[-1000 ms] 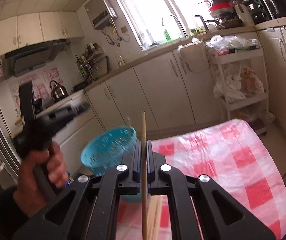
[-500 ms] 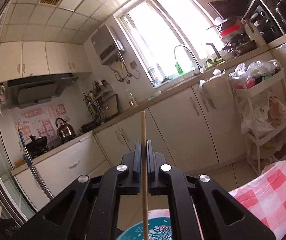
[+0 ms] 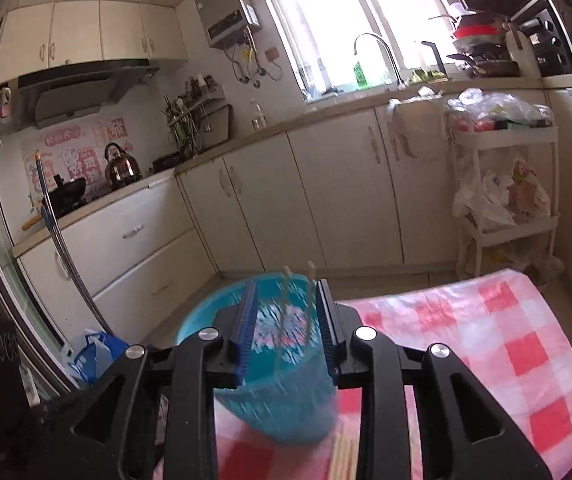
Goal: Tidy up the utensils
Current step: 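Open left tool over the bin while right tool opens, dropping chopsticks in, then return to the pile and grasp a chopstick with left tool while right grasps one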
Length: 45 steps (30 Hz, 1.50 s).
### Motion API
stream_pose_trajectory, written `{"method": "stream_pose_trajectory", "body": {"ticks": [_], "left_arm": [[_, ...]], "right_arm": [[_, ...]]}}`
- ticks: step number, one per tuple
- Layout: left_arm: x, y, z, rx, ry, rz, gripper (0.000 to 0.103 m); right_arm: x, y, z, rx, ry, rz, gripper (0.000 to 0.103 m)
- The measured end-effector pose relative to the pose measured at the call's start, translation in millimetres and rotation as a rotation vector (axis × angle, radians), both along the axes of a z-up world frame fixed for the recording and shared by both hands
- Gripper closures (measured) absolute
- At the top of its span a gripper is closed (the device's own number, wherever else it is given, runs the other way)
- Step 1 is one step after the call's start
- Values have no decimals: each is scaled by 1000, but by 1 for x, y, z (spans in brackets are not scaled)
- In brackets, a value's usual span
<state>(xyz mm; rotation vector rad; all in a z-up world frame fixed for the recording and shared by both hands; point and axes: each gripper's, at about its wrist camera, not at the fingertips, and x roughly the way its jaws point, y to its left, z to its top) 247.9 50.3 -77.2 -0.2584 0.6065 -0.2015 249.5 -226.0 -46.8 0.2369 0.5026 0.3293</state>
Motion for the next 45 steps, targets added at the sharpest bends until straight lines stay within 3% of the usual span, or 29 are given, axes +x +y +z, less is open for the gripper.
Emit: {"method": "stream_pose_trajectory", "body": {"ticks": [5, 8, 12, 17, 22, 24, 26, 28, 33, 35, 36, 37, 41, 45], "left_arm": [[-17, -24, -29, 72, 112, -68, 60], [-25, -42, -51, 116, 181, -112, 59], [-30, -65, -75, 198, 243, -165, 59], [-26, -77, -94, 224, 292, -195, 59], [-18, -92, -100, 270, 297, -221, 59], [-16, -98, -101, 300, 286, -227, 59], [-14, -101, -101, 307, 286, -241, 59], [-14, -102, -100, 309, 288, -263, 65], [-14, -106, -99, 361, 288, -300, 66], [-13, -108, -99, 383, 285, -314, 80], [-11, -108, -98, 374, 293, -333, 93], [-9, -106, -97, 355, 306, -348, 97], [-4, -87, -94, 245, 359, -375, 98], [-15, -58, -64, 120, 276, -359, 98]], "right_arm": [[-28, -39, -64, -84, 245, -46, 78], [-27, -48, -86, -98, 341, -66, 79], [-17, -39, -97, -147, 376, -45, 80], [2, -28, -109, -216, 397, -71, 81], [19, -23, -122, -285, 430, -67, 84], [19, -22, -122, -313, 433, -51, 92], [15, -23, -121, -330, 443, -27, 94], [10, -25, -120, -341, 458, 0, 95], [22, -25, -119, -375, 471, 21, 95], [31, -21, -120, -399, 461, 29, 95], [33, -19, -120, -408, 459, 33, 95], [35, -19, -119, -411, 466, 38, 95], [23, -30, -118, -322, 495, 50, 97], [1, -60, -121, -128, 510, -7, 97]]}}
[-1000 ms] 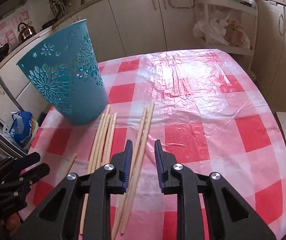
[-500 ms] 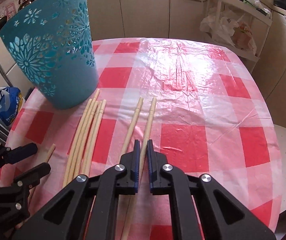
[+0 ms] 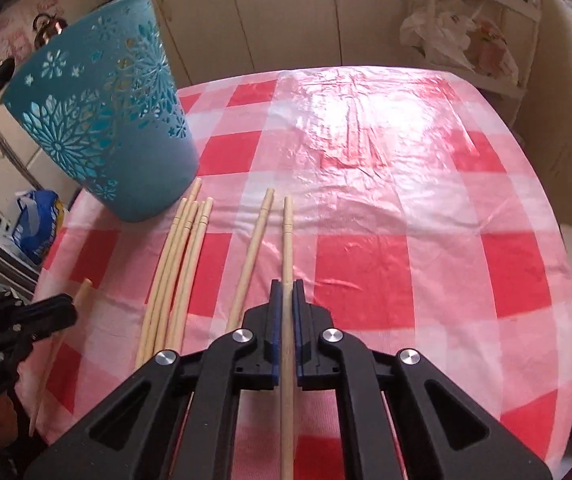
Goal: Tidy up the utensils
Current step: 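Return to the pile and grasp a chopstick with left tool while right grasps one, then lift both chopsticks and carry them over the teal bin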
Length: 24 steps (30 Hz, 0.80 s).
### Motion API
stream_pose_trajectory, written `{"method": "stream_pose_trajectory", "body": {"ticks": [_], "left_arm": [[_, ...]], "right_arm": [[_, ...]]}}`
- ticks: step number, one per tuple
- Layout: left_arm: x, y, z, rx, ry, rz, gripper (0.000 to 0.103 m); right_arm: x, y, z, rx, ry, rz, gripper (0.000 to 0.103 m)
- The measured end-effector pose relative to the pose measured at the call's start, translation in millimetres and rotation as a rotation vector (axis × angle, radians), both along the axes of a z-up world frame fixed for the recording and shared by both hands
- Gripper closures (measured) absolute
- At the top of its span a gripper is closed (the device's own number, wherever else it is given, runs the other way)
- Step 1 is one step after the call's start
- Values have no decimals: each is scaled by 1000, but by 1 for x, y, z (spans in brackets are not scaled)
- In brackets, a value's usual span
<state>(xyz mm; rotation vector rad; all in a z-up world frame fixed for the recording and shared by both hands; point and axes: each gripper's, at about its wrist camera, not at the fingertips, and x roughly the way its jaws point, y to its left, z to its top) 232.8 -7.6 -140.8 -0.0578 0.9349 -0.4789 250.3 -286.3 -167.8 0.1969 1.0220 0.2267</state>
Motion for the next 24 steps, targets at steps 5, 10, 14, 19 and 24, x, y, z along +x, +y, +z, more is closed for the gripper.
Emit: {"method": "stream_pose_trajectory", "body": {"ticks": [5, 10, 14, 19, 24], "left_arm": [[-5, 35, 88, -123, -258, 65, 99], [12, 48, 165, -221, -501, 130, 99], [40, 43, 197, -285, -620, 198, 98], [72, 27, 218, -304, -760, 310, 98], [105, 6, 203, -224, -805, 387, 98]], "right_arm": [[-10, -10, 12, 103, -78, -53, 97], [-20, -9, 36, 154, -226, -57, 97], [-25, -14, 44, 177, -287, -84, 97], [-29, -19, 45, 180, -314, -106, 97], [-33, -23, 50, 179, -351, -126, 97]]}}
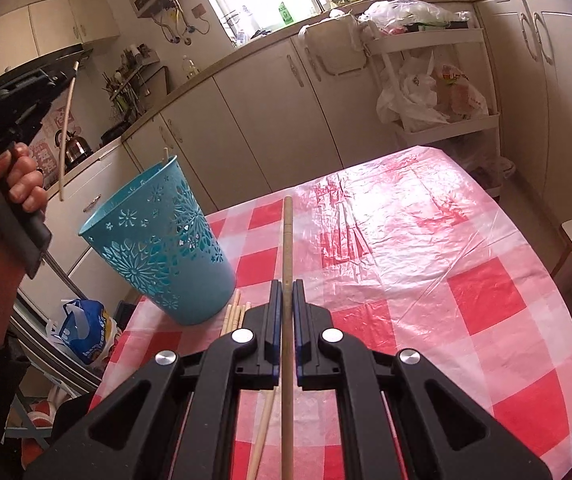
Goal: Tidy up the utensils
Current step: 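Lift both chopsticks and carry them over the teal bin, then open left tool over the bin while right tool opens, dropping chopsticks in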
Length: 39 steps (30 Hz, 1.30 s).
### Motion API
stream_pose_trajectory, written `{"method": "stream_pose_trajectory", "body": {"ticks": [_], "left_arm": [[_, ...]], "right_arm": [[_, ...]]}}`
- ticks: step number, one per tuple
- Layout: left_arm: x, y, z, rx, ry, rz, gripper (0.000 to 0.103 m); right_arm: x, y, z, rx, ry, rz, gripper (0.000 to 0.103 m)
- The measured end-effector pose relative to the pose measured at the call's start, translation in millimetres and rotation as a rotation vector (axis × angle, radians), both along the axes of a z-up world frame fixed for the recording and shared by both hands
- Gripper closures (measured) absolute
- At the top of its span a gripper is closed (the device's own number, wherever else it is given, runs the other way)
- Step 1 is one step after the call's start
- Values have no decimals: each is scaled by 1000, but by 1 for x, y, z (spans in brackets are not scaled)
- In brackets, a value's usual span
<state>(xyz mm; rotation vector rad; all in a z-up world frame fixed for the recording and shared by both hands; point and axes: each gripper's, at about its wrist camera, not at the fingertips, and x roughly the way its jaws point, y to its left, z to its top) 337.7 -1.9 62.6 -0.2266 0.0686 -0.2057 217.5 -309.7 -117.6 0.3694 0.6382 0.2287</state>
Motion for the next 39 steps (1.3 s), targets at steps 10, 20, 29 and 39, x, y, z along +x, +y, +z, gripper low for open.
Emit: {"method": "stream_pose_trajectory", "body": {"ticks": [10, 20, 29, 39], "left_arm": [[11, 2, -45, 54, 140, -6, 98], [-31, 53, -76, -16, 244, -9, 84], [-79, 95, -126, -89, 353, 16, 77], [-103, 112, -145, -114, 358, 38, 74]], "right_arm": [[-4, 4, 8, -3, -38, 8, 97], [-4, 21, 52, 73, -172, 44, 97], [45, 87, 145, 164, -428, 69, 97], [127, 140, 140, 36, -394, -4, 97]]}}
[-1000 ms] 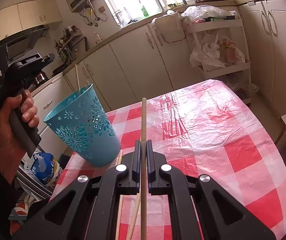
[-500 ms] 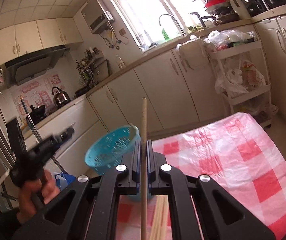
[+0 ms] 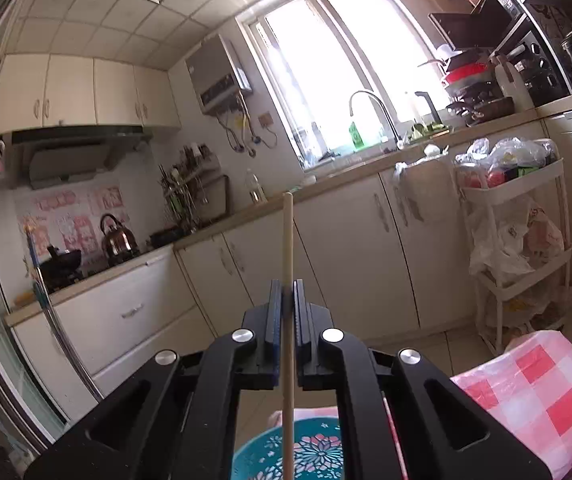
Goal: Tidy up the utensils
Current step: 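Open left tool over the bin while right tool opens, dropping chopsticks in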
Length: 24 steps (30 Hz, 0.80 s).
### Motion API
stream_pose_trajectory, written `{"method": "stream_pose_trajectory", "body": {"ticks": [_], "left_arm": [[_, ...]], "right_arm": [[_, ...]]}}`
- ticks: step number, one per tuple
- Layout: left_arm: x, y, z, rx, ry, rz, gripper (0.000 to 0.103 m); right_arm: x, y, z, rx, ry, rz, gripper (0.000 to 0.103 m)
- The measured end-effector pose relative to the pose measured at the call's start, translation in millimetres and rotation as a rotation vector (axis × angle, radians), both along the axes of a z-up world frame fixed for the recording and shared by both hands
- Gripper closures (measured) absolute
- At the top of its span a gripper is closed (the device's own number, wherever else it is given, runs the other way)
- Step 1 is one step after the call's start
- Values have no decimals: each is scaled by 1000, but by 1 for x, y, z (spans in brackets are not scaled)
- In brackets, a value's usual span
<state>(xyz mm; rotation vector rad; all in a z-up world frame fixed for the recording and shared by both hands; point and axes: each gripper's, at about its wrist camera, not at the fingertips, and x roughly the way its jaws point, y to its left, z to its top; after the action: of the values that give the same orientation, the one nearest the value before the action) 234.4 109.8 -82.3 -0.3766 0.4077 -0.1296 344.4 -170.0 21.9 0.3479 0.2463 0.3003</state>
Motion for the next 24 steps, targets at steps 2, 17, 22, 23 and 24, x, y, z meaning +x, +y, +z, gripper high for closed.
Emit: {"method": "stream_pose_trajectory", "body": {"ticks": [2, 17, 22, 23, 24], "left_arm": [[-2, 1, 0, -5, 1, -1, 72], [-52, -9, 4, 35, 33, 10, 60], [-73, -32, 4, 102, 58, -20, 53], [-77, -37, 4, 115, 65, -27, 52], [-82, -44, 4, 134, 72, -34, 52]], "right_arm": [[-2, 2, -14, -25, 40, 10, 95], [-148, -46, -78, -150, 240, 61, 57], [-207, -79, -130, -183, 378, -5, 57], [-212, -85, -137, -179, 403, -18, 57], [-217, -94, -144, -153, 435, -34, 57]]}}
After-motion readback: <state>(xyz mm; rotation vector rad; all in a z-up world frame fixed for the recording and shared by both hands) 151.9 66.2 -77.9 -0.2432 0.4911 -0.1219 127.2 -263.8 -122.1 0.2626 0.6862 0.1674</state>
